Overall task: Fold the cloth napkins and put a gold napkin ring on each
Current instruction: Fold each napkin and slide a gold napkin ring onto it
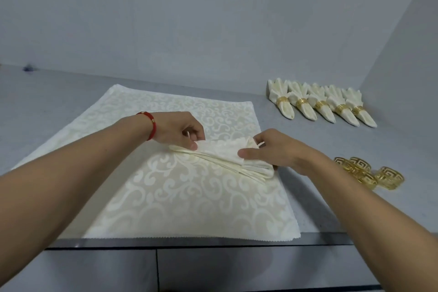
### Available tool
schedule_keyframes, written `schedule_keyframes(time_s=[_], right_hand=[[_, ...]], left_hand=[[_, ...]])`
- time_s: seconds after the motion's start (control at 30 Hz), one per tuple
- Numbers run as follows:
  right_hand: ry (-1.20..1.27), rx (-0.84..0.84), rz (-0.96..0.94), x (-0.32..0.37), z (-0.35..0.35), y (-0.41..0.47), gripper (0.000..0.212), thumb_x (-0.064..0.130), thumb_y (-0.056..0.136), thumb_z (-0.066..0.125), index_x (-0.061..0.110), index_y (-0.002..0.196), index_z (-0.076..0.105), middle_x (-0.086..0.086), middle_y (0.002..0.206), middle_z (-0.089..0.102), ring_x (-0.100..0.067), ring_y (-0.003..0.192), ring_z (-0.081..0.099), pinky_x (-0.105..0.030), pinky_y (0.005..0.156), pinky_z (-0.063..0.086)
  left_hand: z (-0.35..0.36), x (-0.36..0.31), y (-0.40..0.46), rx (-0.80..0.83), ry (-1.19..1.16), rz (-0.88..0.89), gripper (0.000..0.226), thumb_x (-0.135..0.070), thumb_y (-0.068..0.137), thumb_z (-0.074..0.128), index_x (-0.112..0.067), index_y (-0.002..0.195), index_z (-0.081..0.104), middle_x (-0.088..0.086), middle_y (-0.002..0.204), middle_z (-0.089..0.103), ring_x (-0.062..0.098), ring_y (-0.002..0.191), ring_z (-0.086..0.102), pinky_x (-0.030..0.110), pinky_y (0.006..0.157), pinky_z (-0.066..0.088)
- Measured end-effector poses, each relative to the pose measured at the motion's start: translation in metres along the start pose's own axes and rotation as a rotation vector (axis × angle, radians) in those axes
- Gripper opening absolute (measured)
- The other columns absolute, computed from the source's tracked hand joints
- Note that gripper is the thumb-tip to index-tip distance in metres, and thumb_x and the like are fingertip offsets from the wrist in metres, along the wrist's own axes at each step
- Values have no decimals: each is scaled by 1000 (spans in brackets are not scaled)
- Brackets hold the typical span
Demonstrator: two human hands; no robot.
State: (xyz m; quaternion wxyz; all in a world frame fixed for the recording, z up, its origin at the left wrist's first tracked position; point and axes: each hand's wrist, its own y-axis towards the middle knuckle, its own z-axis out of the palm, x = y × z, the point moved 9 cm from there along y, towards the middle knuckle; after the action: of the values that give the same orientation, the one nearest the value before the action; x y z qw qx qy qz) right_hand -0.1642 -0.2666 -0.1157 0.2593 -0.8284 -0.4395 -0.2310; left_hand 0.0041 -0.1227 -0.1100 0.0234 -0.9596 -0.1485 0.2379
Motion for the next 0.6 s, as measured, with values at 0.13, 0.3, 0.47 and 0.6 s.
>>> schedule_keyframes(time_s=[0.13,0.3,0.47,0.6], right_hand=[[117,-2,80,-14,11,-5,53,54,77,85,12,91,56,-7,77,56,-22,67,49,-31,59,39],[-141,-48,101,-13,10,-7,55,65,78,78,16,87,53,-2,78,51,-14,61,45,-28,60,34],[-64,-121,-33,-5,11,-11,48,52,79,83,19,82,48,4,75,51,-12,64,46,-26,61,36],[224,-229,-121,-10,9,-23,43,37,76,90,12,94,60,3,81,63,-14,69,60,-37,63,51]], left_hand=[[-1,-2,5,82,-4,-49,24,-26,87,79,-34,108,72,-7,107,67,6,75,64,22,76,53],[-1,-11,16,176,116,-128,27,-22,85,81,-23,111,74,-4,93,70,6,68,61,21,74,55],[11,-17,14,301,106,-181,14,-9,86,74,-15,82,62,0,82,61,15,69,59,27,70,53],[13,-30,-3,293,-83,-134,16,-2,83,73,-13,89,64,-1,77,60,14,70,58,26,68,49]])
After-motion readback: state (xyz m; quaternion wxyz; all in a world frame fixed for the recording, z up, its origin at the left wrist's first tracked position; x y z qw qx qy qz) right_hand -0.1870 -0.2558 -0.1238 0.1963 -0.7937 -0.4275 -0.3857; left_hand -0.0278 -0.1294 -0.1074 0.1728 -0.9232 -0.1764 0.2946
